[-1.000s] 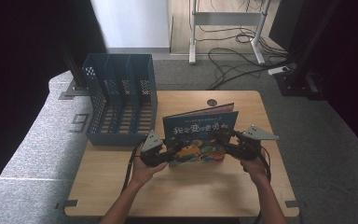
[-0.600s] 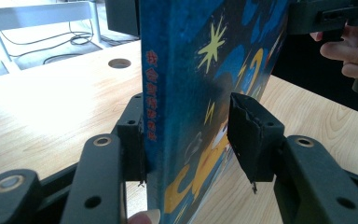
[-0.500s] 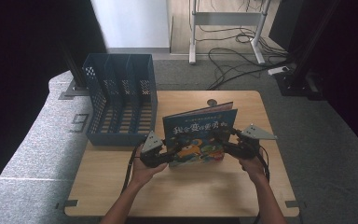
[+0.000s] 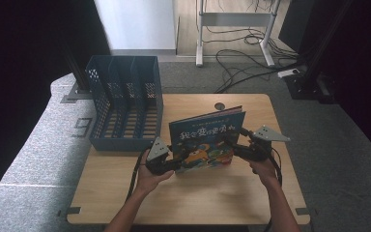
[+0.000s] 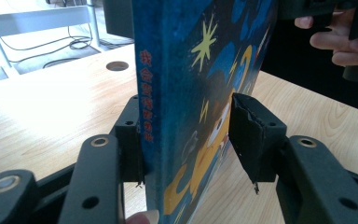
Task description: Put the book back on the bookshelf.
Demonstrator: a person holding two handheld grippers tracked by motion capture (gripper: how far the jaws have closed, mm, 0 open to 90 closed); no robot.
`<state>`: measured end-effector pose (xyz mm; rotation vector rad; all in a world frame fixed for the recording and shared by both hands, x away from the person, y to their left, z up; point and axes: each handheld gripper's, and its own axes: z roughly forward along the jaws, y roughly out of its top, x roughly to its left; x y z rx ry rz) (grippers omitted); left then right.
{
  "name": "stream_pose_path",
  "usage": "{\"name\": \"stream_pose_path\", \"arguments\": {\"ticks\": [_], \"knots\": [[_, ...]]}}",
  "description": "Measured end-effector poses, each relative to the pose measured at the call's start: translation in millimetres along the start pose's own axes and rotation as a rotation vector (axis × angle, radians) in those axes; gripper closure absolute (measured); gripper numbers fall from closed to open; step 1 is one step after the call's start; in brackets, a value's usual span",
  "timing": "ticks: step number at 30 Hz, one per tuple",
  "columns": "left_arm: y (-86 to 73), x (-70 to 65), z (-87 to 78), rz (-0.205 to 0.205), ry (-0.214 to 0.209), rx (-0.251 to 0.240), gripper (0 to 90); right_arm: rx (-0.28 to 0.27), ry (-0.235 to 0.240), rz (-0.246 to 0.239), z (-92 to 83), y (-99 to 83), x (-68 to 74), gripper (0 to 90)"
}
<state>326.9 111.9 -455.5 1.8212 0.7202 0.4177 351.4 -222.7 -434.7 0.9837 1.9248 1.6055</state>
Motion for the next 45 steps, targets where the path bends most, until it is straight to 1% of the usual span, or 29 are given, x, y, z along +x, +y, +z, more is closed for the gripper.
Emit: {"name": "stream_pose_path", "arguments": {"ticks": [2,5,10,12,13,14,15,16,18,20,24,25,27,29,31,32,34,36,38,41,42,44,45], "knots": [[0.1,-0.3,-0.1,0.002,0.001,0.002,49.6,0.013,0.008,-0.006,2.7,0.8,1.3,27.4],[0.3,-0.1,-0.3,-0.004,0.000,0.002,49.2,0.019,-0.007,-0.015,5.2,2.2,3.3,27.4],[1.4,0.9,-1.0,-0.015,-0.005,0.008,49.7,0.024,-0.011,-0.025,9.1,3.5,4.4,28.2],[2.4,1.1,-1.6,-0.020,-0.003,0.001,50.1,0.023,-0.008,-0.024,10.7,3.9,5.6,28.7],[4.1,0.4,-2.1,-0.031,-0.006,-0.011,52.3,0.023,0.006,-0.034,13.1,3.8,8.4,30.6],[4.1,0.4,-2.1,-0.031,-0.006,-0.011,52.1,0.023,0.006,-0.034,13.1,3.8,8.4,30.6],[5.4,-0.3,-2.3,-0.027,-0.005,-0.009,52.1,0.023,0.016,-0.034,14.1,3.8,9.6,31.2],[5.8,0.0,-2.9,-0.025,-0.008,-0.008,52.9,0.027,0.015,-0.043,16.9,4.6,13.2,29.5],[5.8,1.0,-3.9,-0.031,-0.005,-0.006,53.7,0.028,0.014,-0.042,17.6,4.8,13.4,29.7],[6.2,2.6,-4.9,-0.042,-0.021,-0.006,54.8,0.025,0.028,-0.031,18.9,5.3,12.3,30.1],[6.3,3.9,-5.4,-0.047,-0.036,-0.012,53.6,0.026,0.032,-0.029,20.7,5.9,13.0,30.2],[6.3,4.0,-5.4,-0.047,-0.038,-0.012,51.9,0.027,0.033,-0.028,21.9,6.1,13.7,30.3],[5.9,3.9,-5.4,-0.037,-0.038,-0.012,51.8,0.027,0.033,-0.028,22.3,6.2,13.8,30.5],[5.3,4.9,-5.6,-0.031,-0.059,-0.019,51.6,0.024,0.039,-0.025,22.6,6.3,13.0,31.5],[4.9,5.9,-4.7,-0.033,-0.076,-0.020,53.4,0.023,0.057,-0.020,22.2,6.3,12.6,32.9],[4.7,6.0,-3.5,-0.027,-0.086,-0.018,53.4,0.023,0.057,-0.020,22.2,6.3,12.6,32.9],[4.3,5.8,-3.1,-0.030,-0.087,-0.027,53.0,0.021,0.062,-0.023,22.4,6.1,13.8,32.8],[4.3,6.7,-2.9,-0.044,-0.095,-0.029,52.6,0.023,0.059,-0.029,22.6,5.9,14.5,32.8],[4.3,7.3,-2.7,-0.053,-0.095,-0.033,53.0,0.020,0.061,-0.024,22.9,5.6,14.1,33.1],[4.0,7.9,-2.6,-0.059,-0.090,-0.047,55.9,0.018,0.060,-0.027,23.5,5.6,14.7,33.0],[3.8,8.3,-2.6,-0.063,-0.092,-0.051,59.0,0.018,0.063,-0.028,23.9,5.5,15.0,33.1],[3.5,9.4,-2.4,-0.073,-0.104,-0.055,59.8,0.017,0.063,-0.028,24.1,5.5,15.2,33.0],[3.4,9.5,-2.5,-0.071,-0.106,-0.055,60.6,0.018,0.061,-0.025,24.2,5.4,15.5,33.1]]}}
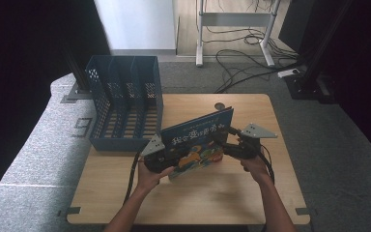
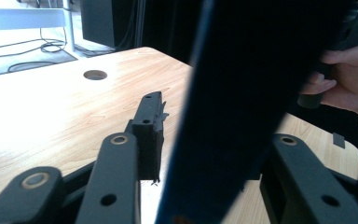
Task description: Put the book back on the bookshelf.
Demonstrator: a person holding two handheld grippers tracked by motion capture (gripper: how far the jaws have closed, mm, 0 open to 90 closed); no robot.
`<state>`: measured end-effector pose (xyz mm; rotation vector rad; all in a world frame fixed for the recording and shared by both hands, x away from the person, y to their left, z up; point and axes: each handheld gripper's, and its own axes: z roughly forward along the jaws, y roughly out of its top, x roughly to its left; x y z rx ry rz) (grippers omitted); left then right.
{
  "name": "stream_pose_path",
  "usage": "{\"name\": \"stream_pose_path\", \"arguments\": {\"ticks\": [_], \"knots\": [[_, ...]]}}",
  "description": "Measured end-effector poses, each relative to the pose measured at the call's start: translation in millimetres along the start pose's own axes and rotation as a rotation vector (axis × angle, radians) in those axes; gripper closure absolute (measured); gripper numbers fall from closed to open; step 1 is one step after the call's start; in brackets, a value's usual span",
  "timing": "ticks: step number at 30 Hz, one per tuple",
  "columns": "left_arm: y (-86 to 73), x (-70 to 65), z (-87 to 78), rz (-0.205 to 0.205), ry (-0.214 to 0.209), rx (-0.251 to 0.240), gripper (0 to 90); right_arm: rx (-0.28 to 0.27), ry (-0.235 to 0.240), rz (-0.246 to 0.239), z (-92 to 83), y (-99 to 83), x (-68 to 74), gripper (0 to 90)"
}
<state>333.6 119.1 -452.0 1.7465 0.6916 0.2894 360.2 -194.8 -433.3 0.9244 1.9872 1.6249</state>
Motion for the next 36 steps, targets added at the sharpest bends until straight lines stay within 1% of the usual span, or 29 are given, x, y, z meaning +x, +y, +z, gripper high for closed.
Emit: {"name": "stream_pose_path", "arguments": {"ticks": [3,6,8,10,13,15,17,18,19,20,21,22,23,24,26,33,36], "knots": [[-0.6,-0.2,-0.2,0.006,-0.011,-0.002,64.4,-0.001,-0.003,0.000,1.3,0.0,0.2,33.0],[-2.3,-0.9,-0.6,0.009,-0.045,-0.006,71.0,-0.007,-0.008,0.000,3.6,-0.1,0.6,32.8],[-3.2,-0.9,-1.1,0.008,-0.056,-0.010,74.3,-0.008,-0.007,0.001,5.5,0.2,1.0,32.1],[-3.7,0.7,-1.3,0.001,-0.071,-0.009,75.0,-0.006,-0.003,0.001,6.0,0.6,1.0,32.1],[-4.2,0.9,-1.9,0.013,-0.087,-0.009,77.1,-0.004,0.007,-0.001,6.1,0.7,0.5,32.0],[-4.0,1.0,-2.3,0.000,-0.096,-0.004,77.1,-0.004,0.009,0.000,6.0,0.7,0.3,31.8],[-4.5,-0.5,-2.7,0.011,-0.092,-0.007,78.2,-0.004,0.003,-0.003,5.9,0.7,1.3,30.5],[-4.9,-2.8,-2.9,0.032,-0.079,-0.011,78.2,-0.004,0.003,-0.003,5.9,0.7,1.3,30.5],[-6.2,-7.0,-3.2,0.061,-0.056,-0.019,80.1,-0.004,-0.001,-0.001,5.8,0.8,2.3,29.7],[-6.2,-7.0,-3.2,0.061,-0.056,-0.019,81.0,-0.004,-0.001,-0.001,5.8,0.8,2.3,29.7],[-7.2,-9.3,-3.3,0.078,-0.037,-0.025,81.0,-0.005,-0.003,0.001,5.7,0.8,2.4,29.2],[-7.8,-10.3,-3.4,0.079,-0.027,-0.030,81.8,-0.006,-0.003,0.001,5.4,0.7,1.8,29.1],[-9.6,-7.3,-4.0,0.052,-0.022,-0.043,82.3,-0.008,-0.005,0.009,4.3,0.4,0.8,29.1],[-9.6,-7.3,-4.0,0.052,-0.022,-0.043,82.4,-0.009,-0.008,0.013,3.6,0.4,0.4,29.0],[-10.7,-4.5,-4.7,0.034,-0.027,-0.050,82.4,-0.009,-0.008,0.016,3.1,0.4,0.0,29.0],[-14.2,-5.0,-6.8,0.017,-0.015,-0.087,82.8,-0.028,-0.034,0.036,-3.1,-2.0,-5.8,28.9],[-13.2,-4.9,-7.5,0.003,-0.013,-0.091,82.8,-0.034,-0.042,0.048,-6.0,-3.5,-6.9,28.9]]}}
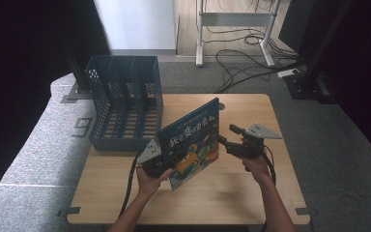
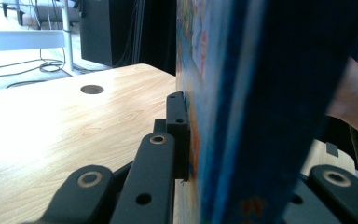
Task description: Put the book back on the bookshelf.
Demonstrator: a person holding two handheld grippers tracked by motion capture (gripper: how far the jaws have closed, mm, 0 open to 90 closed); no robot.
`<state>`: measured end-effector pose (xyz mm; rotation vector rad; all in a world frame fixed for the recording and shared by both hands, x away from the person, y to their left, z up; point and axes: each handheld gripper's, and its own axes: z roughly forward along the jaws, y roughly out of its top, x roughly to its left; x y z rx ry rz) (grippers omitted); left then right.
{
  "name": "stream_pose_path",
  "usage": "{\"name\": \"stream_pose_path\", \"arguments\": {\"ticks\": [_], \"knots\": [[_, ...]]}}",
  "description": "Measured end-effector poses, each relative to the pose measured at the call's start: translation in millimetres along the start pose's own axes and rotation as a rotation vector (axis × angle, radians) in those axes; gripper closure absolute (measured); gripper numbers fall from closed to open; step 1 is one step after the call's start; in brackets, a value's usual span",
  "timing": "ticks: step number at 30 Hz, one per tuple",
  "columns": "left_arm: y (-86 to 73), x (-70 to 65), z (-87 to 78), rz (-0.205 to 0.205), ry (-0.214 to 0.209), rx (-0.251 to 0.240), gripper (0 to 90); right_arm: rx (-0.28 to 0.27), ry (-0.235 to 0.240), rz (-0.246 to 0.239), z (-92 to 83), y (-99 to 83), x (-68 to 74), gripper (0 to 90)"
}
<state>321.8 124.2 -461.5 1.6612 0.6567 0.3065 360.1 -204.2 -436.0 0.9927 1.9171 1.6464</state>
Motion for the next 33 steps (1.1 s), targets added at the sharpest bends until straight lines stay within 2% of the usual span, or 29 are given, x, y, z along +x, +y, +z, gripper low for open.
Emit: {"name": "stream_pose_path", "arguments": {"ticks": [15,24,33], "knots": [[7.6,3.7,-7.4,-0.032,-0.008,-0.028,82.7,0.000,-0.021,0.007,-7.0,-1.9,-1.8,29.2],[12.0,4.0,-9.7,-0.029,-0.007,-0.027,82.7,0.004,-0.020,0.006,-7.6,-2.0,-2.1,29.3],[18.6,3.8,-12.6,-0.030,-0.023,-0.055,82.7,0.002,-0.025,0.011,-11.3,-1.7,-3.7,29.5]]}}
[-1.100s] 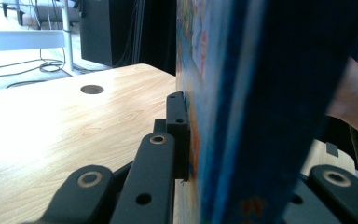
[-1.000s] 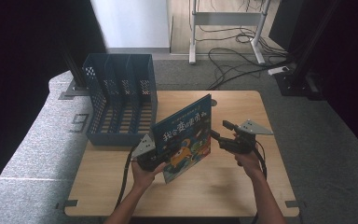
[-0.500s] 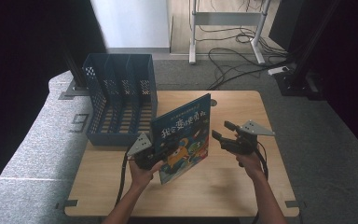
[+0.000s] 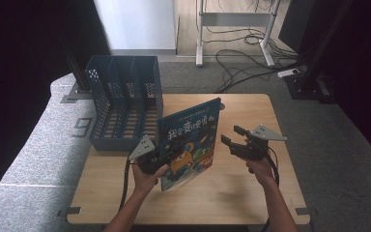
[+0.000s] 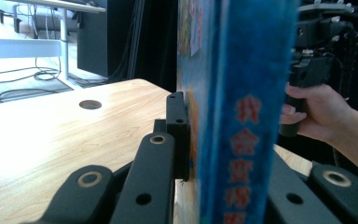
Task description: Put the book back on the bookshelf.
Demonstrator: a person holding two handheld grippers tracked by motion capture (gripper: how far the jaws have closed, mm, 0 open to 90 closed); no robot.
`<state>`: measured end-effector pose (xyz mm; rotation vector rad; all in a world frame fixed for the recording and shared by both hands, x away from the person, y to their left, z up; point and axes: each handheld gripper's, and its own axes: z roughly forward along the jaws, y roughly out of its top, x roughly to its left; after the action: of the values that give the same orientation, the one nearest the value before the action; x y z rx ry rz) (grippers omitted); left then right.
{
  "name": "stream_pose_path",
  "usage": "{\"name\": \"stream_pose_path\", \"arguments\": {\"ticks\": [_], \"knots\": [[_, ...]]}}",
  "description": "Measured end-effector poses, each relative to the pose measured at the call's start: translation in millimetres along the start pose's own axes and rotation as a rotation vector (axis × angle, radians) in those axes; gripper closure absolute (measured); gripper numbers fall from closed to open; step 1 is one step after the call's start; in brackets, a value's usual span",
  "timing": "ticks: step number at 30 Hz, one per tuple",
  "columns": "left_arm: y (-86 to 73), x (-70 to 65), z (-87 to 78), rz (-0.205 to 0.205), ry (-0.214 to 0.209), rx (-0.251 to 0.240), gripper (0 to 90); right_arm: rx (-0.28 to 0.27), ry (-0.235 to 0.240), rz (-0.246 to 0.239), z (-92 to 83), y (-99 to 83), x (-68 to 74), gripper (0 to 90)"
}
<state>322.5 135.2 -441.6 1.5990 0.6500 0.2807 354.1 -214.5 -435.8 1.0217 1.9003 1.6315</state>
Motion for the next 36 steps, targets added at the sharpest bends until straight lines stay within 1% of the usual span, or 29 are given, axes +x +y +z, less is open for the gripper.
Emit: {"name": "stream_pose_path", "arguments": {"ticks": [4,8,11,12,13,14,15,20,22,24,26,27,28,31,36], "knots": [[1.6,-1.3,-0.9,-0.002,-0.006,-0.009,82.7,-0.002,0.000,-0.001,-0.8,0.1,-0.5,29.6],[3.4,0.1,-1.3,-0.015,-0.010,-0.010,82.7,-0.006,-0.003,-0.001,-1.5,0.3,-0.8,29.8],[3.4,0.9,-1.5,-0.023,-0.009,-0.009,82.7,-0.006,0.009,0.003,-1.5,1.6,-0.5,30.5],[3.3,1.1,-1.6,-0.023,-0.011,-0.008,82.6,-0.006,0.022,-0.010,-0.1,3.9,0.7,30.4],[3.3,1.2,-1.6,-0.023,-0.011,-0.008,82.6,-0.006,0.022,-0.010,-0.1,3.9,0.7,30.4],[3.4,1.1,-1.7,-0.023,-0.011,-0.007,82.6,-0.013,0.051,-0.015,3.0,8.2,2.8,30.1],[3.4,0.9,-1.7,-0.022,-0.011,-0.006,82.6,-0.013,0.051,-0.015,3.0,8.2,2.8,30.1],[2.9,1.4,-2.6,-0.022,-0.012,-0.004,82.6,-0.007,0.108,-0.039,15.4,23.4,13.5,28.2],[2.4,1.9,-3.2,-0.023,-0.014,-0.004,82.6,-0.008,0.111,-0.040,17.5,25.4,14.4,27.9],[1.8,2.0,-3.9,-0.023,-0.015,-0.004,82.6,-0.005,0.126,-0.023,25.1,30.6,15.1,26.5],[0.8,1.9,-4.8,-0.021,-0.015,-0.006,82.6,-0.003,0.134,-0.015,27.9,32.1,15.0,26.0],[0.3,2.0,-5.6,-0.018,-0.016,-0.004,82.5,-0.007,0.152,0.000,33.4,34.9,15.1,25.4],[0.3,2.0,-5.6,-0.018,-0.016,-0.004,82.5,-0.007,0.152,0.000,33.4,34.9,15.1,25.4],[-0.8,2.9,-7.0,-0.018,-0.019,-0.003,82.5,-0.005,0.177,0.024,40.8,38.7,15.9,22.4],[-2.5,2.3,-8.7,-0.004,-0.025,-0.004,82.5,0.017,0.188,0.013,51.0,42.5,18.1,19.2]]}}
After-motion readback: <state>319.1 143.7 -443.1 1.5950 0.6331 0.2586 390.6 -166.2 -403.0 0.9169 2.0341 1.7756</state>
